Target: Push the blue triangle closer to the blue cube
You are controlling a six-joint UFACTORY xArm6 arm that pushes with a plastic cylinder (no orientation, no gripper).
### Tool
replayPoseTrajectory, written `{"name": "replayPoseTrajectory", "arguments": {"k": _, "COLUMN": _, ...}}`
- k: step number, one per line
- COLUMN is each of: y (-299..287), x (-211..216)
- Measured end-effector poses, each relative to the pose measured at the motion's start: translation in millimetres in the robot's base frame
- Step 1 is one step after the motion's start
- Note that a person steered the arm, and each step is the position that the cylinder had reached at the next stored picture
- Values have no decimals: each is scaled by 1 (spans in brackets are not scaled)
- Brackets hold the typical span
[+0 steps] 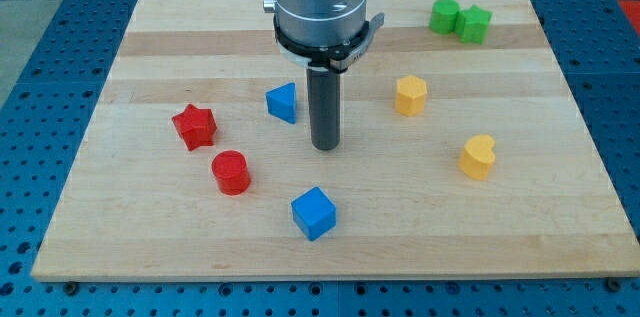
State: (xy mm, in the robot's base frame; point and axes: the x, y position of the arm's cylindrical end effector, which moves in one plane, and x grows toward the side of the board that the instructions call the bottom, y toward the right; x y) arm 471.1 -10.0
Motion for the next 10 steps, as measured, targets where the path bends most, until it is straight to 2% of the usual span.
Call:
{"name": "replayPoseTrajectory", "arguments": {"k": 1, "y": 0, "x": 0}}
{"name": "replayPoseTrajectory", "arguments": {"k": 3, "y": 2, "x": -84}}
{"name": "replayPoseTrajectory", "arguments": {"k": 4, "y": -1, "x": -98}}
{"name": "replayPoseTrajectory", "arguments": {"k": 5, "y": -42, "x": -130}}
{"name": "replayPoseTrajectory", "arguments": {"k": 6, "y": -75, "x": -130}}
{"name": "replayPoseTrajectory", "arguments": {"k": 8, "y": -81, "x": -130}}
{"name": "replayPoseTrajectory", "arguments": {"k": 10, "y": -44, "x": -67}}
